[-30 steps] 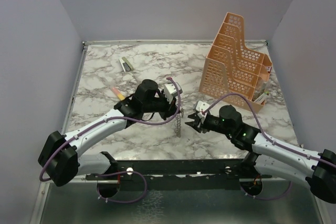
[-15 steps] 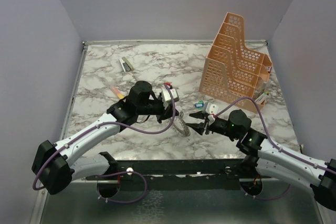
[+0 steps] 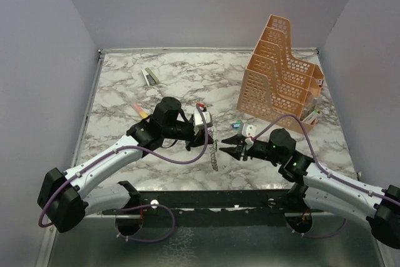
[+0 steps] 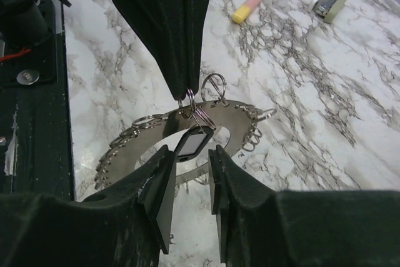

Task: Remove the keys from the keyring

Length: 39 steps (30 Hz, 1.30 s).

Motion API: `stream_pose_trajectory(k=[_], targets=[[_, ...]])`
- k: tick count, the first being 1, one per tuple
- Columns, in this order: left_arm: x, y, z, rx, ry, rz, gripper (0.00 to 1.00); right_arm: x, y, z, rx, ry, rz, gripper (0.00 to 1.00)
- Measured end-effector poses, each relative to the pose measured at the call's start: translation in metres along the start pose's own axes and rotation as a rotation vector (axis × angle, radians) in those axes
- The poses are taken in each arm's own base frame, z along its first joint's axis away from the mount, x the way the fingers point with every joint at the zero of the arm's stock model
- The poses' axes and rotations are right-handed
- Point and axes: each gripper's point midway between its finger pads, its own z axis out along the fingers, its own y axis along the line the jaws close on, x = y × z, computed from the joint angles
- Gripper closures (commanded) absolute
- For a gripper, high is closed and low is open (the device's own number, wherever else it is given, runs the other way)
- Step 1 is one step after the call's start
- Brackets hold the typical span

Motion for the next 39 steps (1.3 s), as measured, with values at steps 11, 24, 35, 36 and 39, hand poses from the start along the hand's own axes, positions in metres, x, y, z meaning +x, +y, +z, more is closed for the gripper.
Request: stream_pose_trajectory(k=[11, 24, 35, 36, 39], targets=[[0.0, -0.005, 0.0, 0.026, -0.002, 0.003, 1.0, 0.0, 0.012, 0.009, -0.086, -0.012, 0.009, 0.72], [-0.001, -0.009, 0.0, 0.049, -0.008, 0.003, 1.0, -0.01, 0.006, 0.011, -0.06, -0.044, -0.005, 0.63], [-0.001, -0.01, 0.0, 0.058, -0.01, 0.003, 1.0, -0.013, 0.003, 0.008, -0.045, -0.041, -0.024, 0.61], [-0.001, -0.01, 0.0, 0.059, -0.01, 0.003, 1.0, -0.011, 0.005, 0.008, -0.056, -0.031, -0.022, 0.64], [-0.001, -0.01, 0.0, 0.059, -0.01, 0.003, 1.0, -0.01, 0.009, 0.01, -0.085, -0.016, -0.021, 0.75]])
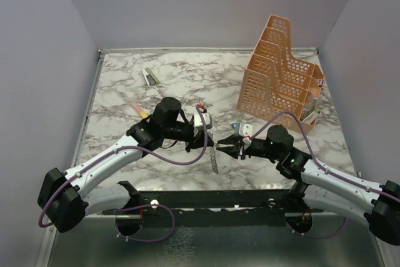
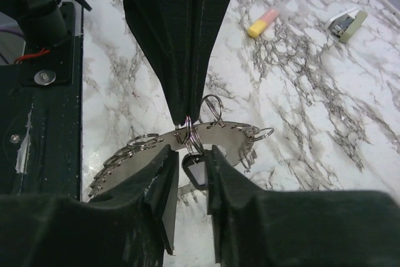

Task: Remove the keys from the keyring

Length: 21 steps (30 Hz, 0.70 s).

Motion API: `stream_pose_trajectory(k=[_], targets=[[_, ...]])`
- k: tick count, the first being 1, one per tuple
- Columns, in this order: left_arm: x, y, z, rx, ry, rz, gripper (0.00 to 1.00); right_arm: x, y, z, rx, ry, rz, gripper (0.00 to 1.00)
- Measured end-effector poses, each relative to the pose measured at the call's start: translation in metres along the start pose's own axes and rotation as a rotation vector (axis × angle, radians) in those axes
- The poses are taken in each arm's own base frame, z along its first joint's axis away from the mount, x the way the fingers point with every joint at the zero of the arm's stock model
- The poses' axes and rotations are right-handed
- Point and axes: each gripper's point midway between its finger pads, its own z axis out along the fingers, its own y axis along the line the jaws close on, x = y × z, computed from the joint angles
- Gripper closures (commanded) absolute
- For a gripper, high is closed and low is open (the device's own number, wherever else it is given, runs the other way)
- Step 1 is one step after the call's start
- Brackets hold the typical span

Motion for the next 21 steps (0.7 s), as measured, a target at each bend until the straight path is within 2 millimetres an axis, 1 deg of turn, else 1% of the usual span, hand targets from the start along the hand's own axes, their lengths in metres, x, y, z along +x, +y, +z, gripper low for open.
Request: stream_pose_trajectory(k=[3, 4, 6, 11, 17, 21], targets=[[0.0001, -0.0001, 0.0, 0.001, 0.0, -0.001, 1.0, -0.0006, 0.0012, 0.0005, -0.013, 0.003, -0.003, 0.86], [0.0002, -0.0003, 0.0, 0.001, 0.001, -0.001, 1.0, -0.0006, 0.0019, 0.0005, -0.018, 0.004, -0.003, 0.88], [0.0005, -0.0004, 0.0, 0.001, 0.002, -0.002, 1.0, 0.0003, 0.0041, 0.0006, -0.03, 0.008, -0.001, 0.89], [0.0015, -0.0005, -0.0002, 0.0, 0.005, -0.006, 1.0, -0.0008, 0.0076, 0.001, -0.053, 0.011, 0.003, 0.88], [0.0017, -0.0002, -0.0001, -0.002, 0.006, -0.006, 1.0, 0.0001, 0.0083, 0.0011, -0.056, 0.016, 0.011, 0.78], [0.0004, -0.0003, -0.0014, -0.008, 0.002, -0.001, 1.0, 0.0015, 0.0059, -0.0017, -0.029, 0.012, 0.02, 0.75]])
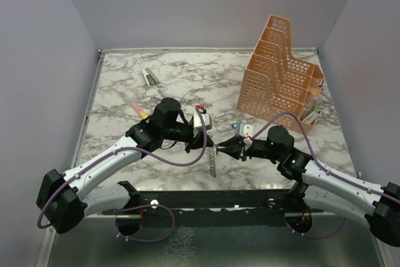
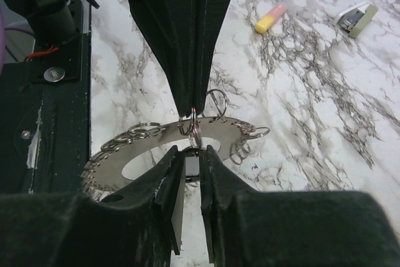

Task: Remove the keys from the keyring

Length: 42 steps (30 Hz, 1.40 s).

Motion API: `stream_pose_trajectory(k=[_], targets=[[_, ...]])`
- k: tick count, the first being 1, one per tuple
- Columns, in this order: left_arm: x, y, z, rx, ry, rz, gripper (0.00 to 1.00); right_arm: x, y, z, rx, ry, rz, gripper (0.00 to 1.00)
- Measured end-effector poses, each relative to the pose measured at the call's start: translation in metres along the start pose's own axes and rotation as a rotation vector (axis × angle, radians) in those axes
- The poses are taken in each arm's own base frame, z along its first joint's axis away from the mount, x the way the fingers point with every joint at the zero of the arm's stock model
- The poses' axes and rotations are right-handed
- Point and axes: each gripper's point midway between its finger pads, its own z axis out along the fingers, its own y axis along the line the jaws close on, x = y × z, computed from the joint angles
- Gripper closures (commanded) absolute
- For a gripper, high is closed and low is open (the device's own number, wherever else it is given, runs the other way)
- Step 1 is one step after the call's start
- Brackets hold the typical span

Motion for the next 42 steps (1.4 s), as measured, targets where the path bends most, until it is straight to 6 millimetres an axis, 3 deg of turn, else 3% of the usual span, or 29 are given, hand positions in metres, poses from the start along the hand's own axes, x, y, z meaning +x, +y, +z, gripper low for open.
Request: stream_pose_trajectory(k=[42], targets=[[-0.006, -0.0056, -0.0007, 0.029, -0.024, 0.013, 1.0, -0.0001, 0.0009, 0.0074, -0.022, -0.026, -0.006, 0.76]])
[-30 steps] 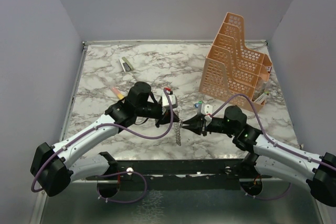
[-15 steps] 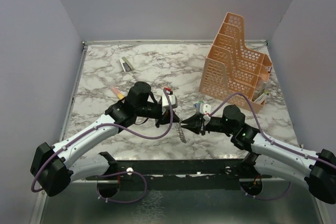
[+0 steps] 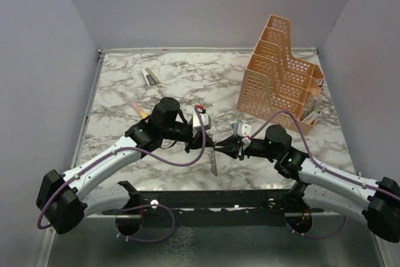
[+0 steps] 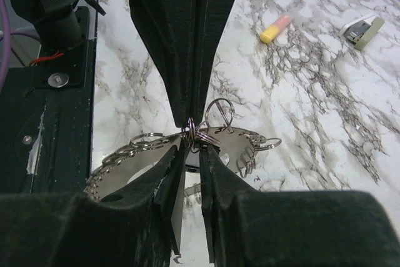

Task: Remove the keys from the keyring

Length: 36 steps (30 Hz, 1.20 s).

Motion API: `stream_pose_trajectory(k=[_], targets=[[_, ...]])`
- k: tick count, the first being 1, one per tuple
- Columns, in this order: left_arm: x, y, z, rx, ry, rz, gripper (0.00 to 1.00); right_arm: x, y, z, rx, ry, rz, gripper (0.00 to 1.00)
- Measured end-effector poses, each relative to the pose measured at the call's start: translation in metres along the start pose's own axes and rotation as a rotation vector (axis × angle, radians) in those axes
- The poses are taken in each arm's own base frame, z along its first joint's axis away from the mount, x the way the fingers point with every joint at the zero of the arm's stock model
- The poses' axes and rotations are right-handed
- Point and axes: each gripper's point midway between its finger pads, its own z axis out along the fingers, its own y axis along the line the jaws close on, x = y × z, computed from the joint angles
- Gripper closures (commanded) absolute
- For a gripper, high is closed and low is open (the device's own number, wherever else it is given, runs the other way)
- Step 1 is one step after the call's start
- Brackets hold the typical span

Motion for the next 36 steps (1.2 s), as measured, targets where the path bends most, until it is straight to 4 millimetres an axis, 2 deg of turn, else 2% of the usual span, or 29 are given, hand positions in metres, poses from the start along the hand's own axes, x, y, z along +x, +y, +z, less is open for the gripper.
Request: stream_pose_trajectory(k=[6, 14, 21, 27, 36], targets=[[0.0, -0.001, 0.0, 0.003, 0.0, -0.001, 1.0, -0.006, -0.007, -0.001, 0.034, -0.01, -0.026, 0.73], [0.0, -0.001, 0.0, 0.004, 0.0, -0.001, 1.0, -0.009, -0.011, -0.002, 0.049, -0.012, -0.052, 0.76], [0.0, -0.001, 0.0, 0.005, 0.001, -0.001, 1.0, -0.002, -0.007, 0.002, 0.018, 0.016, -0.038, 0.84], [0.001, -0.001, 0.0, 0.005, 0.002, -0.002, 1.0, -0.002, -0.007, 0.001, 0.017, 0.019, -0.039, 0.94], [-0.001, -0.001, -0.001, 0.0, -0.001, 0.001, 1.0, -0.005, -0.007, -0.003, 0.028, 0.015, -0.043, 0.96]])
